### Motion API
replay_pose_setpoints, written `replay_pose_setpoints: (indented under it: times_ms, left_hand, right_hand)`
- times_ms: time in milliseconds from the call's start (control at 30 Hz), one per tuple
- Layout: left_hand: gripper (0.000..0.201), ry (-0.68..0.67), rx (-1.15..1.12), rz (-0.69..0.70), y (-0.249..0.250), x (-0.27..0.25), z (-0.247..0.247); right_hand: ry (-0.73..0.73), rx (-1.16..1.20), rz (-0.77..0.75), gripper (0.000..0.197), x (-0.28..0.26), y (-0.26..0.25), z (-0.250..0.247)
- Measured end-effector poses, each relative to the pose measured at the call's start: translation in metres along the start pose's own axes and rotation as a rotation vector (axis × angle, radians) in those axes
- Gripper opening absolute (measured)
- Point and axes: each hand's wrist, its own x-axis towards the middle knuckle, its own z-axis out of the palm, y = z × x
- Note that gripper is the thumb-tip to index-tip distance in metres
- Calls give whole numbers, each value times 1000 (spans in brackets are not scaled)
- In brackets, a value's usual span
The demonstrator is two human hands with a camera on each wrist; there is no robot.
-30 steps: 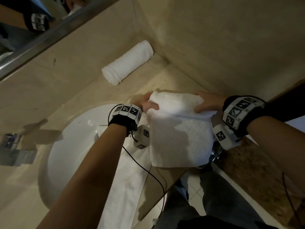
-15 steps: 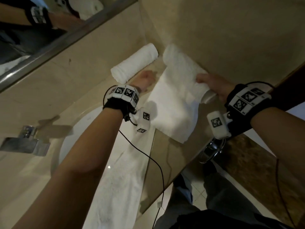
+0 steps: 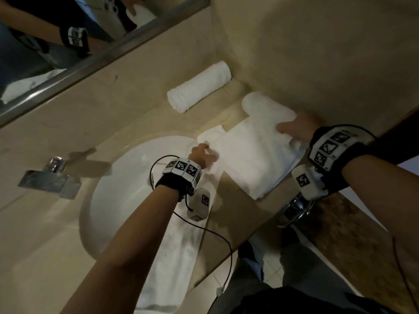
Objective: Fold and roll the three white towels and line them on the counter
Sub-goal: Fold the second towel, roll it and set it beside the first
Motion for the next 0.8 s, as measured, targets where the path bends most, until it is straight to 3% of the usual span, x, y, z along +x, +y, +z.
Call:
replay_pose_setpoints:
  times_ms: [100, 200, 400, 467, 533, 600, 700, 800]
  left_hand:
    - [60, 4, -50, -14, 11, 3, -5]
    - [62, 66, -46, -22, 21, 10, -6]
    - [32, 69, 226, 86, 36, 2, -8]
    - [35, -13, 316, 58, 32, -1, -13]
    - [36, -180, 357, -29, 20, -1, -17]
    - [20, -326, 386, -108, 2, -3, -17]
    - [24, -387, 462, -160, -18, -9, -14]
    - [15, -501, 439, -167, -21, -6, -9]
  right_hand:
    - [5, -23, -17, 70, 0, 1, 4]
    - [-5, 10, -27, 67, 1, 4, 1]
    - [4, 0, -32, 60, 5, 9, -7]
    - [-19, 11, -25, 50, 8, 12, -9]
    - [-73, 4, -20, 38, 11, 12, -10]
    - [-144, -7, 1, 38, 12, 14, -9]
    - [-241, -18, 12, 35, 13, 13, -4]
    - [-271, -87, -21, 58, 28, 21, 6]
